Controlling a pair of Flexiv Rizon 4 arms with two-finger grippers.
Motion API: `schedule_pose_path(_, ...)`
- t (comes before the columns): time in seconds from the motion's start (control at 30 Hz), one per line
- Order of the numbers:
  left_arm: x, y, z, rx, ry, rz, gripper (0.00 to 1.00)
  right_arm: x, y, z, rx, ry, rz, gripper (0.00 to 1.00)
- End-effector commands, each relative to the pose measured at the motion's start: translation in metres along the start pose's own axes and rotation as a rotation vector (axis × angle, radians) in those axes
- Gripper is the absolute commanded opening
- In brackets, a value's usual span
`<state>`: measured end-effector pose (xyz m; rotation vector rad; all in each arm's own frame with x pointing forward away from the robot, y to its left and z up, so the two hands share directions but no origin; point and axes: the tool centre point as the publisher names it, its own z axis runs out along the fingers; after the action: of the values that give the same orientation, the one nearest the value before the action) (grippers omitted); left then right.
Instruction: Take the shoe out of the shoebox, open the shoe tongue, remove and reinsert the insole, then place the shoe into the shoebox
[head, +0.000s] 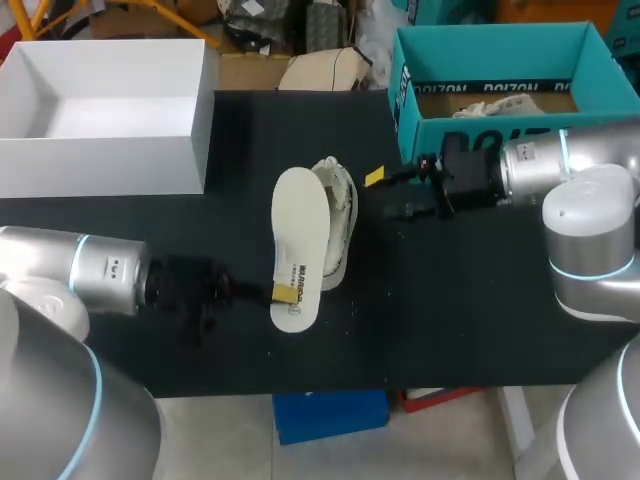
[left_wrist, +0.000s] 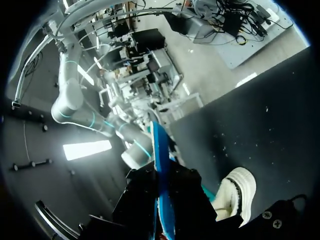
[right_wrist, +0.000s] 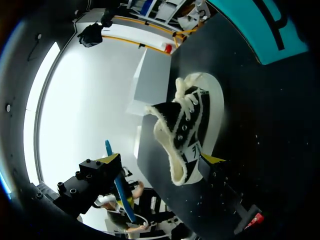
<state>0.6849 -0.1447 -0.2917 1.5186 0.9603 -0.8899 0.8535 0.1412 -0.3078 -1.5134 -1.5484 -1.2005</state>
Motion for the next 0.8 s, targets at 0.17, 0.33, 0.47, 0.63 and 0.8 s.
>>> schedule_pose_path(0.17,0.007,0.025,0.0,0.004,0.001,-0.013,0.0,0.0,-0.001,0.001,-0.004,0.001,0.0,1.0)
schedule_pose_path(0.33,0.004,0.037,-0.003,-0.001,-0.002,-0.002,0.0,0.0,-0.001,0.001,-0.004,0.001,0.0,1.0)
schedule_pose_path(0.47,0.006,0.043,-0.005,-0.018,-0.01,-0.011,0.0,0.0,-0.001,0.001,-0.004,0.001,0.0,1.0)
schedule_pose_path(0.63,0.007,0.05,-0.006,-0.03,-0.013,-0.029,0.0,0.0,-0.001,0.001,-0.004,0.001,0.0,1.0)
schedule_pose_path(0.8,0.007,0.05,-0.006,-0.03,-0.013,-0.029,0.0,0.0,-0.001,0.001,-0.004,0.001,0.0,1.0)
